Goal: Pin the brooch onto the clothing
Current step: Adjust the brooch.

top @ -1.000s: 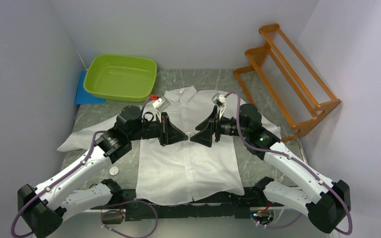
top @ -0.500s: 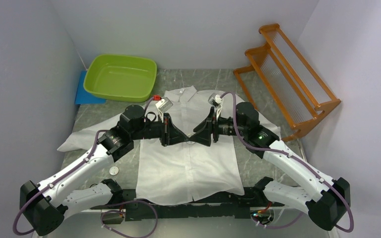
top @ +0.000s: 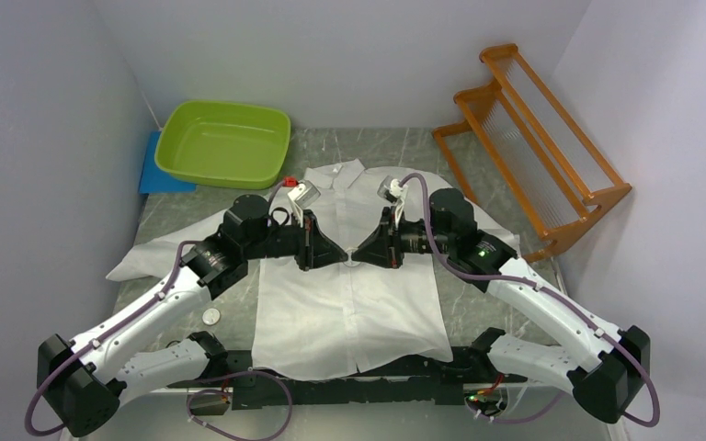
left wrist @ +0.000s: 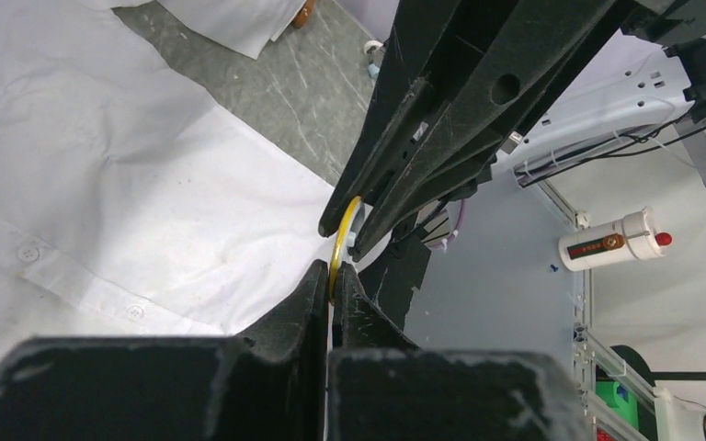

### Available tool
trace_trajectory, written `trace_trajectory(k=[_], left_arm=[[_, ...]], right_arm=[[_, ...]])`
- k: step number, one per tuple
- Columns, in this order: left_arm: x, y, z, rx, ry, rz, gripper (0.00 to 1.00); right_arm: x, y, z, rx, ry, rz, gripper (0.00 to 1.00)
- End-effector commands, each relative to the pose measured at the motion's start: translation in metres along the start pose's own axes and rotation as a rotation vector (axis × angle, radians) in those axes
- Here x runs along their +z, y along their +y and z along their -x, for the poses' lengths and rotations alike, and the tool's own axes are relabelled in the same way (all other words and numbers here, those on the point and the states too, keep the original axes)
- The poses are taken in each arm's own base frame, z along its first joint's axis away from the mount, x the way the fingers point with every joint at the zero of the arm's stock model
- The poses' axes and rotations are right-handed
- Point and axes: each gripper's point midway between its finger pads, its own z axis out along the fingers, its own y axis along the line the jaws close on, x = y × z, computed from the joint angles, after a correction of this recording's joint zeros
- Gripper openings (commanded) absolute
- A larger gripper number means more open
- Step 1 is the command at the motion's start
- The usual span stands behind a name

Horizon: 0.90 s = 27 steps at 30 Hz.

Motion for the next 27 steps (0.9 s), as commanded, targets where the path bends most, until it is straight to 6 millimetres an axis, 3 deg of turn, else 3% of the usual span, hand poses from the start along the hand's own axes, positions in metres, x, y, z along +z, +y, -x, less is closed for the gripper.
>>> trace_trajectory(k=[1,6,10,14,18,23,27], left_arm=[[-0.007,-0.019,0.012,0.05,-0.022,-0.047,0.03],[-0.008,-0.014,0.011,0.059,-0.016,-0.022,0.03],[-0.01,-0.01,0.012,0.079,-0.025,0.008,0.03],[-0.013,-0.003,0.016,0.12,-0.052,0.048,0.03],[-0.017,0.004,0.033,0.218,-0.108,0.108,0.03],[-0.023,0.008,0.049,0.44,-0.081,0.155,0.03],[-0.022,0.008,0.048,0.675,-0.002,0.104,0.03]], right_arm=[[-0.007,-0.009,0.014,-0.078,-0.04,-0.064,0.25],[-0.018,0.002,0.03,-0.109,-0.151,-0.062,0.77],[-0.034,0.001,0.046,-0.11,-0.265,-0.136,0.99],[-0.042,-0.008,0.051,-0.079,-0.313,-0.211,1.0],[-0.042,-0.014,0.05,-0.027,-0.314,-0.243,1.0],[-0.04,-0.02,0.051,0.075,-0.317,-0.275,1.0],[-0.039,-0.023,0.049,0.184,-0.35,-0.285,0.97]])
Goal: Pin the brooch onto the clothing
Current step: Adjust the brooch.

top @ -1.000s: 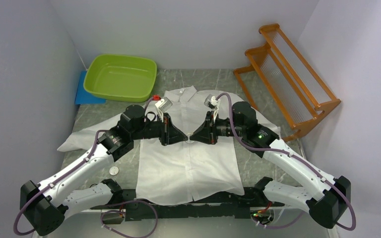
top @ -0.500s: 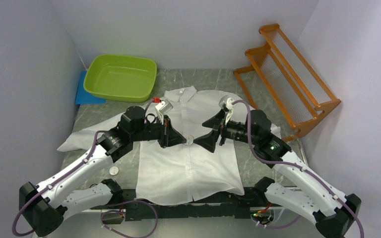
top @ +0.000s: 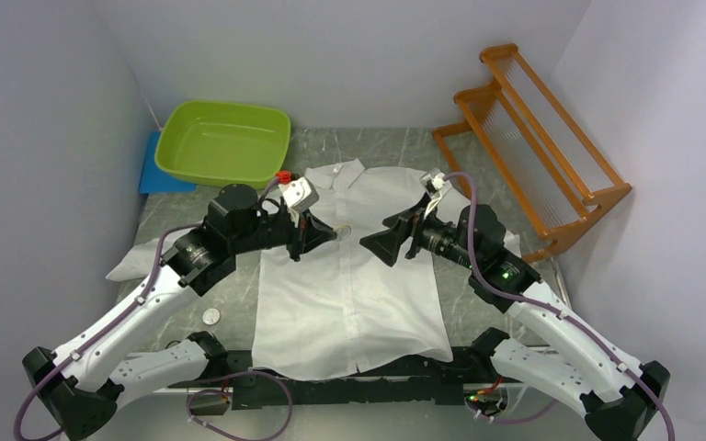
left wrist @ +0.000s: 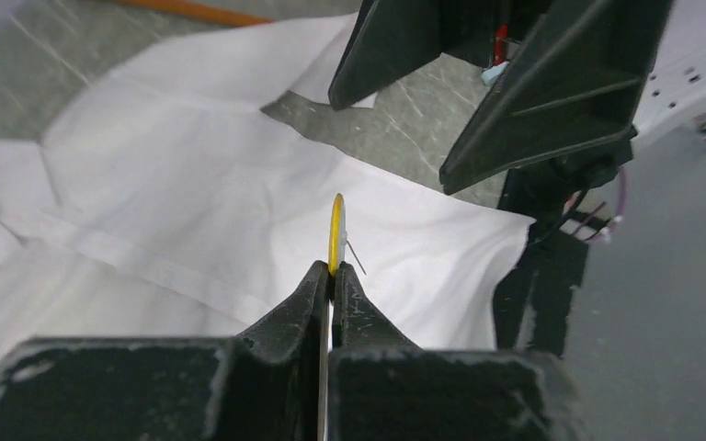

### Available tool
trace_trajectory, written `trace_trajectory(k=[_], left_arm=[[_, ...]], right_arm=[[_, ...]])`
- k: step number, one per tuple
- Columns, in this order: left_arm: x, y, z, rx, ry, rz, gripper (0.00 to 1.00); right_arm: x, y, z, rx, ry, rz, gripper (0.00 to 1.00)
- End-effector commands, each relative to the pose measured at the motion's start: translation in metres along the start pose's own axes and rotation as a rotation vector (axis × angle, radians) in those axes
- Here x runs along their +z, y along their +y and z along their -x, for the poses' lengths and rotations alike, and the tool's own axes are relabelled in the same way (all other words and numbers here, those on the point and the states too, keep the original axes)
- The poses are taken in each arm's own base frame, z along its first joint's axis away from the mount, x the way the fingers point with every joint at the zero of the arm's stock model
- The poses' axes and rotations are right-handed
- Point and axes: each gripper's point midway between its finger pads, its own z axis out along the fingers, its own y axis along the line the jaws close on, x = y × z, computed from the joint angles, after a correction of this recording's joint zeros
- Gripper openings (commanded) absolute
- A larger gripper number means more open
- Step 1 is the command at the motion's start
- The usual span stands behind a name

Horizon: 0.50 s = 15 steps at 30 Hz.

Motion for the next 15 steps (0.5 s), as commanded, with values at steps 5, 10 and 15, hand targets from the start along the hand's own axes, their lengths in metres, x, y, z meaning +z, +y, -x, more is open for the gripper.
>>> trace_trajectory(k=[5,10,15], left_arm=[[-0.002,0.006,0.017,0.553,-0.012,-0.074,0.03],[-0.005,0.013,0.015,0.85,-0.077,-0.06,0.03],[-0.008,0.015,0.005,1.191,-0.126,-0.065,0.03]], right_arm=[[-0.002,0.011,0.015,0.179,-0.089,0.026,0.96],[-0.001,0.025,0.012,0.229,-0.051,0.098,0.97],[0.003,0.027,0.008,0.304,-0.005,0.109,0.96]])
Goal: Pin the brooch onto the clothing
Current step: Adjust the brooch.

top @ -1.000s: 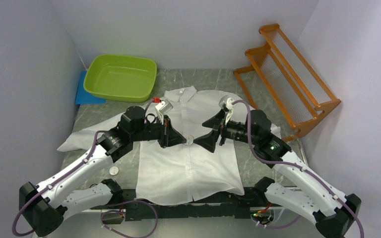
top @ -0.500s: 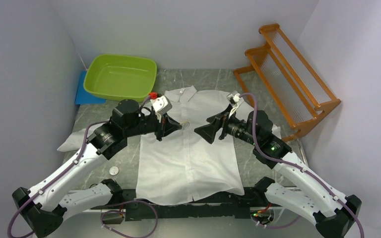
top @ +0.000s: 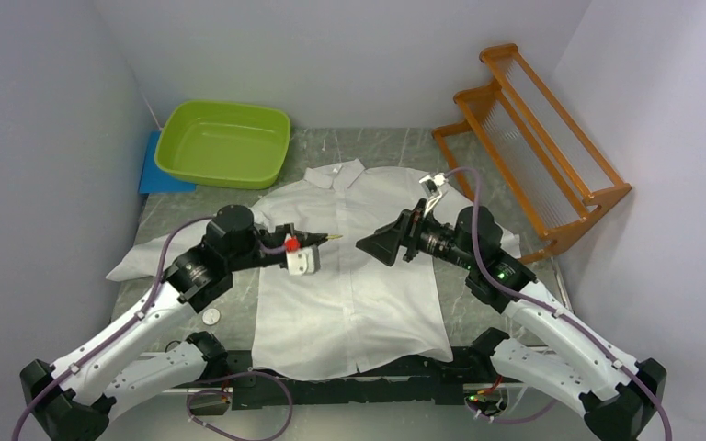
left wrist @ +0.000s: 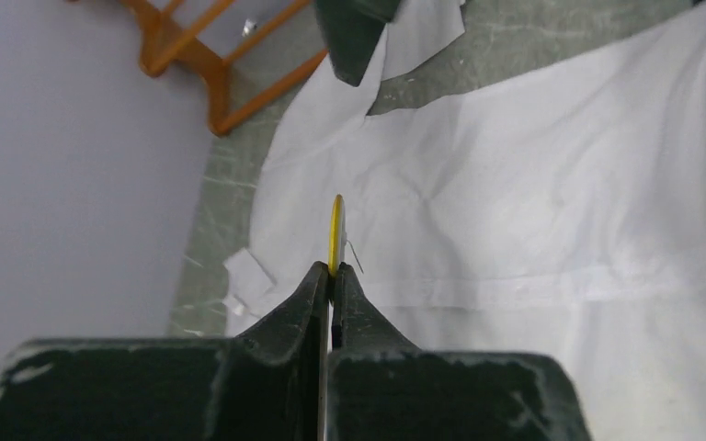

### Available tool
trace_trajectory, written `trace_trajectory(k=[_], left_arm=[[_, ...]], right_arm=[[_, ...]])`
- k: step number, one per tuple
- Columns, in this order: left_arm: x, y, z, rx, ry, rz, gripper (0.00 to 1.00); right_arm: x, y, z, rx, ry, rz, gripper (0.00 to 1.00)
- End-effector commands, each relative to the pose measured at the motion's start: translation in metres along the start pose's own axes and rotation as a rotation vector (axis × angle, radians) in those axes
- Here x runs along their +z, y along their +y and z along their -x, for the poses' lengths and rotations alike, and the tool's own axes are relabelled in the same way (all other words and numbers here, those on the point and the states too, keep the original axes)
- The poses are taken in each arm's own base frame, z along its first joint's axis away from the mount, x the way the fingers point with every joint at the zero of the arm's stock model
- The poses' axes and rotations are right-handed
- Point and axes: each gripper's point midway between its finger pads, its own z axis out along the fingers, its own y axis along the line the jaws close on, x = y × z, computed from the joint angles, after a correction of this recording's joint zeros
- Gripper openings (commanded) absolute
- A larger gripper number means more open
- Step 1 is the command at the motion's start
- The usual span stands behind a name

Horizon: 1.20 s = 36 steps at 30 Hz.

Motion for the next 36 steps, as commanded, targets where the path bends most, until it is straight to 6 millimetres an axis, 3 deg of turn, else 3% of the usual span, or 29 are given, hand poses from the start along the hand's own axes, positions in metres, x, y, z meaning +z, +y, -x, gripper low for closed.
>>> trace_trajectory(k=[1,8,15,22,25,36], left_arm=[[-0.002,0.006,0.013,0.466,-0.098,0.018,0.03],[-0.002,-0.001,0.019,0.734,-0.18,0.058,0.03],[-0.007,-0.012,0.033,0.862,-0.207,0.023,0.03],[-0.008,-0.025,0.034,0.86,-0.211,-0.043,0.03],[-0.009,-0.026,0.035,0.862,-0.214,-0.04,0.03],[-0.009,-0.027,0.032,0.868,-0.192,-0.055,0.02]], right_arm=[[0.004,0.017,0.009,0.072,0.01,0.067,0.96],[0.02,0.02,-0.004,0.148,0.119,0.127,0.93],[0.026,0.027,-0.009,0.195,0.179,0.198,0.87],[0.032,0.041,-0.005,0.253,0.206,0.293,0.66],[0.038,0.037,-0.009,0.29,0.235,0.281,0.53],[0.043,0.034,-0.019,0.361,0.289,0.295,0.36]])
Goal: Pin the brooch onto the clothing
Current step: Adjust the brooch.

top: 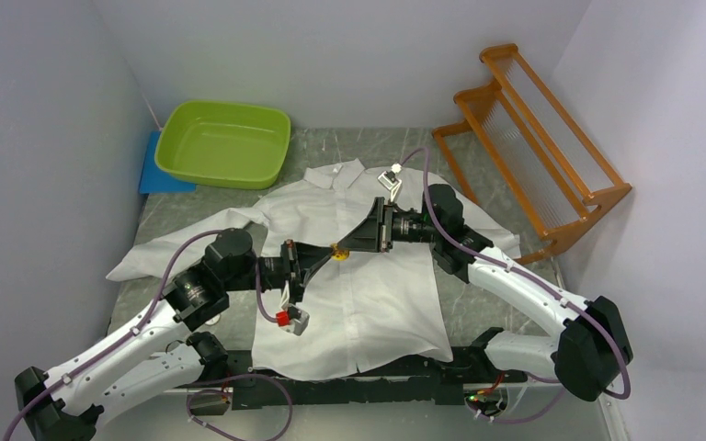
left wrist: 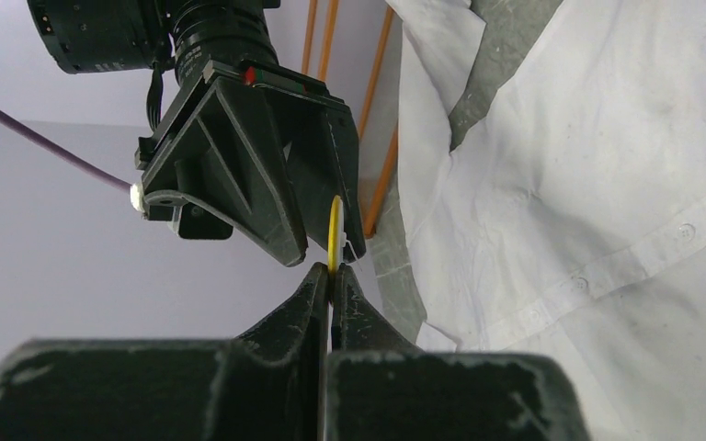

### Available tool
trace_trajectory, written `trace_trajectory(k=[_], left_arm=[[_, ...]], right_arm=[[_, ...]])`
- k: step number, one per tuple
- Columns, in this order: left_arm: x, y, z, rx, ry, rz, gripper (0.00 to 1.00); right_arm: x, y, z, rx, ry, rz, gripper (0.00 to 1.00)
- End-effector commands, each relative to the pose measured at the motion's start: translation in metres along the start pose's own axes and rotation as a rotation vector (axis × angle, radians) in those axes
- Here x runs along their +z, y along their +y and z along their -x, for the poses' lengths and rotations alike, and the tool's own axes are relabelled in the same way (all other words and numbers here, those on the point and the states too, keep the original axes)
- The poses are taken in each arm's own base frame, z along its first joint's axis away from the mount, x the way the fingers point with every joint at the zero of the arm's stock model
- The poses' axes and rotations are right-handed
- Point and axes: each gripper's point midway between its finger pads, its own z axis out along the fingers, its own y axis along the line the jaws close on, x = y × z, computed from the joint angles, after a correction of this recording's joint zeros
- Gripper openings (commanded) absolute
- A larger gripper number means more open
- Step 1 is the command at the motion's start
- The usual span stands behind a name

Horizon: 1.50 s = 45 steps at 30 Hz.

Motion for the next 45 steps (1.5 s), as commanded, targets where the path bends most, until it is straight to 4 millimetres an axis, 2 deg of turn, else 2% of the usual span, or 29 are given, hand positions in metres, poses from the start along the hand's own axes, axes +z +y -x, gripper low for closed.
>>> trace_trajectory(k=[1,12,14,20,23,24,25,26,27,31,35,40,43,45], left_arm=[[-0.005,0.016,0.007,0.043,-0.006,0.023,0.03],[-0.007,0.017,0.01,0.051,-0.01,0.021,0.03],[-0.007,0.016,0.01,0.05,-0.01,0.014,0.03],[-0.007,0.011,0.007,0.05,0.006,-0.008,0.03],[-0.007,0.008,0.005,0.046,0.017,-0.017,0.03],[-0.008,0.008,0.004,0.043,0.025,-0.017,0.06],[-0.008,0.007,0.002,0.037,0.036,-0.02,0.2],[-0.009,0.008,0.001,0.033,0.046,-0.024,0.74],[-0.011,0.007,0.001,0.035,0.052,-0.032,0.95],[-0.019,0.013,0.007,-0.04,0.049,-0.001,0.98],[-0.024,0.018,0.013,-0.31,0.034,0.102,0.98],[-0.025,0.032,0.0,-0.916,0.063,0.335,0.98],[-0.024,0.038,-0.02,-1.351,0.129,0.511,0.98],[-0.02,0.03,-0.036,-1.649,0.202,0.624,0.98]], right_arm=[[-0.001,0.024,0.006,-0.037,0.006,0.072,0.36],[0.0,0.013,-0.004,0.034,0.038,0.069,0.37],[0.0,0.014,-0.004,0.034,0.038,0.07,0.31],[-0.002,0.018,-0.006,0.03,0.049,0.089,0.0],[-0.003,0.019,-0.006,0.018,0.044,0.091,0.0],[-0.004,0.02,-0.006,0.011,0.042,0.089,0.0],[-0.004,0.019,-0.005,0.002,0.035,0.081,0.0],[-0.005,0.018,-0.004,-0.009,0.026,0.07,0.0],[-0.006,0.016,-0.003,-0.017,0.016,0.056,0.0],[-0.017,0.003,0.008,-0.054,-0.052,-0.006,0.0],[-0.04,-0.007,0.026,-0.096,-0.172,-0.065,0.0],[-0.067,-0.008,0.044,-0.172,-0.316,-0.11,0.0],[-0.075,-0.007,0.048,-0.205,-0.375,-0.127,0.0],[-0.079,-0.006,0.05,-0.221,-0.403,-0.128,0.0]])
